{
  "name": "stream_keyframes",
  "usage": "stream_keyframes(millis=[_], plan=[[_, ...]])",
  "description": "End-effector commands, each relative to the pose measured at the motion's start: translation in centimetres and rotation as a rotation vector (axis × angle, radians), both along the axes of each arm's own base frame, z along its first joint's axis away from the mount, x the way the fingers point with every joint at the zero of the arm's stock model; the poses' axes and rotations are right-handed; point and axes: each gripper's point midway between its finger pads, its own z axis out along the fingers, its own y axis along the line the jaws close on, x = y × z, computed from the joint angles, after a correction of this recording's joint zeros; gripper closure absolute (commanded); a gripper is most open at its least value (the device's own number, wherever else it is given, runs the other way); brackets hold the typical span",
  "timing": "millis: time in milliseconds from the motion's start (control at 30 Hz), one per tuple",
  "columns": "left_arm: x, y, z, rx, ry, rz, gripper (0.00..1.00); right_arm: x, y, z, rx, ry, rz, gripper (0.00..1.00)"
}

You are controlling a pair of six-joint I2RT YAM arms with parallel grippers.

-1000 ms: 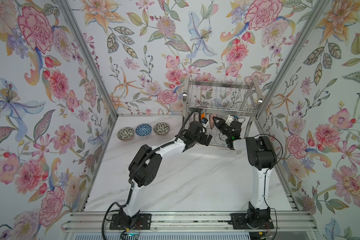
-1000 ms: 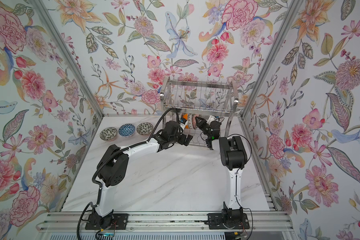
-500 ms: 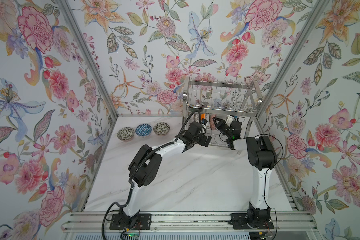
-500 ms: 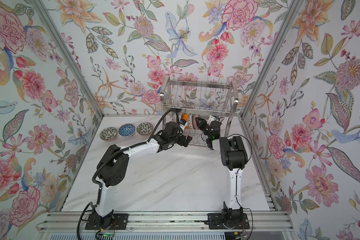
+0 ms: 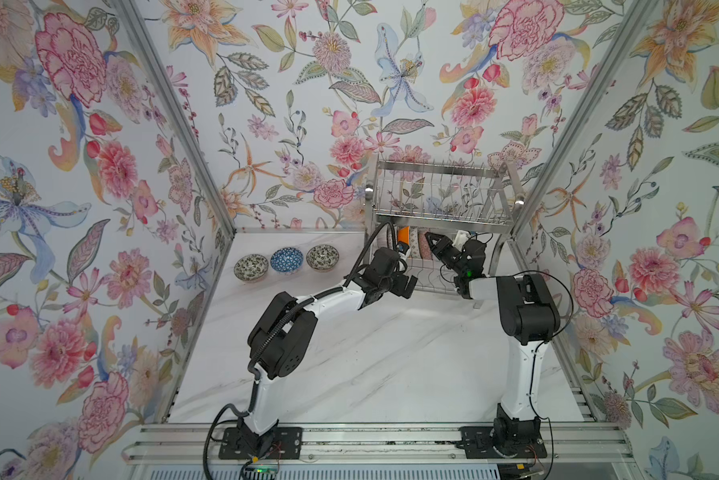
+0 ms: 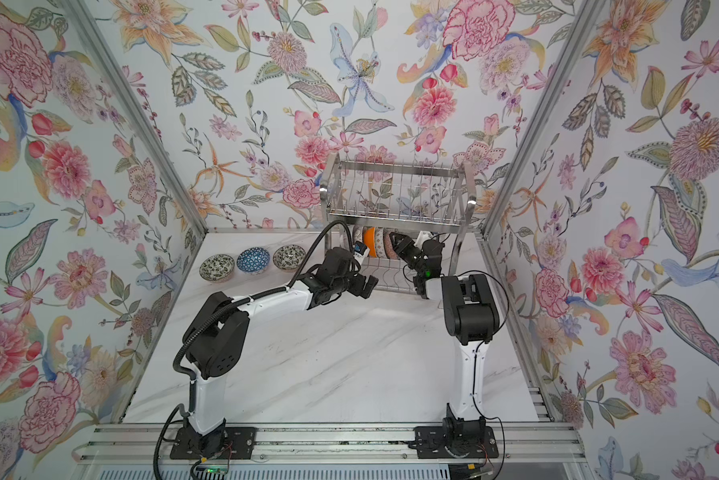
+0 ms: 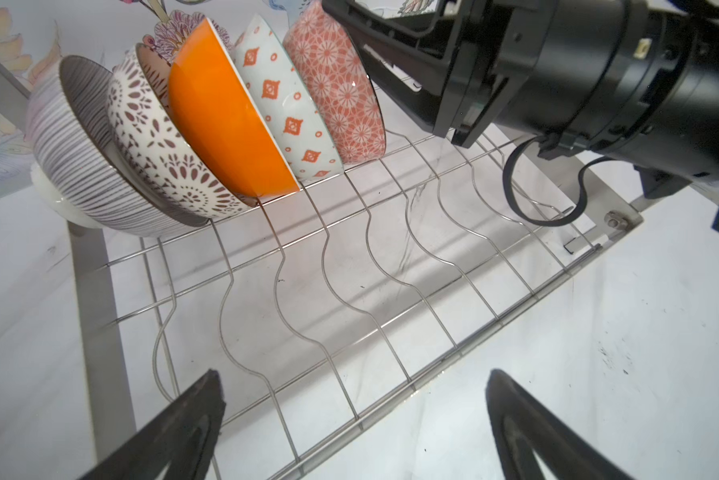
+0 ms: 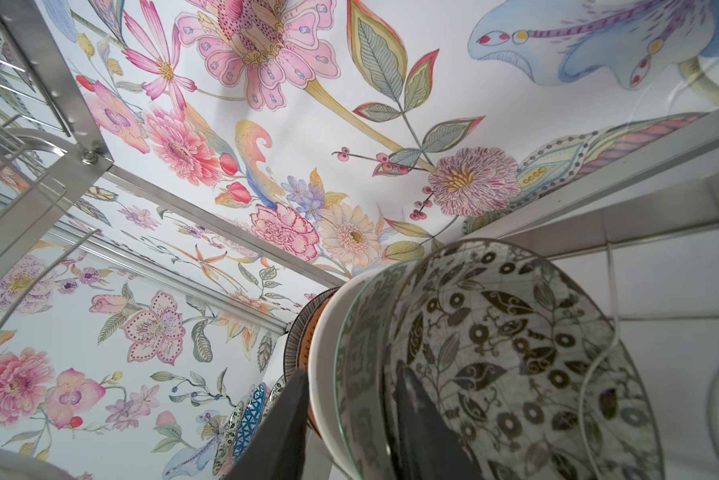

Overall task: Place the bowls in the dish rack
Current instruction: 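Hold the leaf bowl upright in the rack slot with the right gripper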

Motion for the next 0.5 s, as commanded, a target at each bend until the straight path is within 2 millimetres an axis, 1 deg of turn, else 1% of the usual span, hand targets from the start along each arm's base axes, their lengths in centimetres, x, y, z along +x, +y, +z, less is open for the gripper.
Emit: stream_keyframes(millis=[0, 200, 333, 467], plan=[[-0.4, 0.7, 2.0, -0.03, -0.028, 0.031, 0.01, -1.1, -0.2, 2.4, -0.009, -0.045, 0.013, 0.57], [-1.2, 1.7, 2.3, -0.043, -0.018, 0.052, 0.01, -3.3, -0.2, 2.8, -0.013, -0.047, 0.019, 0.53], [-1.9, 2.5, 2.3, -0.048, -0.01, 0.068, 0.01, -4.9, 0.0, 2.9, -0.017, -0.042, 0.029, 0.5], [-2.7, 3.5, 2.7, -0.062, -0.019, 0.084, 0.01, -6.4, 0.3, 2.7, -0.025, -0.033, 0.039, 0.47]])
